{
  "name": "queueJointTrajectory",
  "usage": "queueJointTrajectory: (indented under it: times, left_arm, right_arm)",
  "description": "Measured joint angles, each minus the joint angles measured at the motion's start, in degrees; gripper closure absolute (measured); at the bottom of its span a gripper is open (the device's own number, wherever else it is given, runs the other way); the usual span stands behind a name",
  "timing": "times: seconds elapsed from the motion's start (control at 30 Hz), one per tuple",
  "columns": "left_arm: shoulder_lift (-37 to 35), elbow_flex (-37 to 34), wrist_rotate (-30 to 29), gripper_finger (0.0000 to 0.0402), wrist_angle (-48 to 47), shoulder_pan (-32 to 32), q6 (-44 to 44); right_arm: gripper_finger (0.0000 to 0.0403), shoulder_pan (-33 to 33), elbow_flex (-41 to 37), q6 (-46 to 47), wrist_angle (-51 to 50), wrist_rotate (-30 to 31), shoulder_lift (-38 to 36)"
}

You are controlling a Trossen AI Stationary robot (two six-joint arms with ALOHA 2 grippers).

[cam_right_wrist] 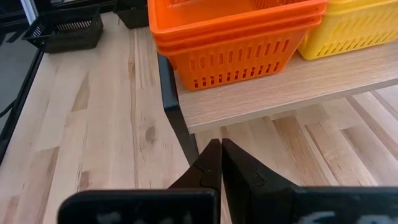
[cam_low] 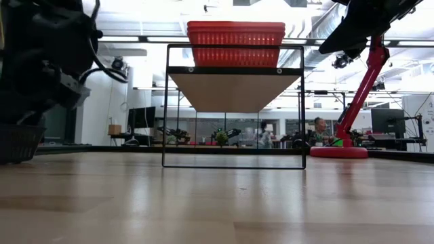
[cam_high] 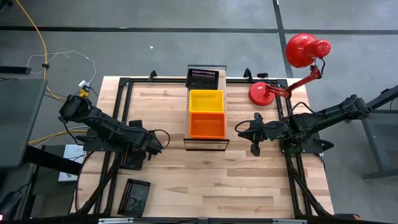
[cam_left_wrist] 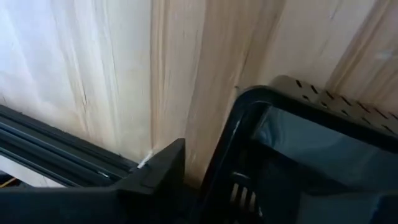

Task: Stack baskets on shelf by color
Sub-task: Stack the top black bin on the black bin on the shelf

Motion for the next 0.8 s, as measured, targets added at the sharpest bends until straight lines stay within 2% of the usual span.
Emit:
queueJointTrajectory:
  times: [0.07, 0.2, 0.23, 0.4, 0.53, 0.67, 0.8]
  left_arm:
    - [0.3, 0.0, 0.0, 0.0273, 0.0, 0.3, -0.5]
    - [0.3, 1.9, -1.2, 0.0377, -0.5, 0.4, -2.7]
    - [0.1, 2.9, -2.1, 0.0386, -0.8, 0.3, -3.2]
    - [-2.1, 11.7, -9.7, 0.0398, -11.3, 0.3, -6.9]
    - [-5.6, 21.6, -20.7, 0.0401, -22.8, 0.3, -13.3]
    - [-11.8, 30.2, -34.4, 0.0401, -21.2, 0.8, -15.2]
    - [-14.4, 36.8, -47.4, 0.0401, -17.8, 4.0, -13.8]
  right_arm:
    - [0.0403, 0.0, 0.0, 0.0, 0.0, 0.0, 0.0]
    - [0.0403, 0.0, 0.0, 0.0, 0.0, 0.0, 0.0]
    - [0.0403, 0.0, 0.0, 0.0, 0.0, 0.0, 0.0]
    - [0.0403, 0.0, 0.0, 0.0, 0.0, 0.0, 0.0]
    - [0.0403, 0.0, 0.0, 0.0, 0.1, 0.0, 0.0]
    - [0.0403, 0.0, 0.0, -0.2, 0.1, 0.1, 0.0]
    - [0.0403, 0.0, 0.0, -0.2, 0.4, 0.6, 0.2]
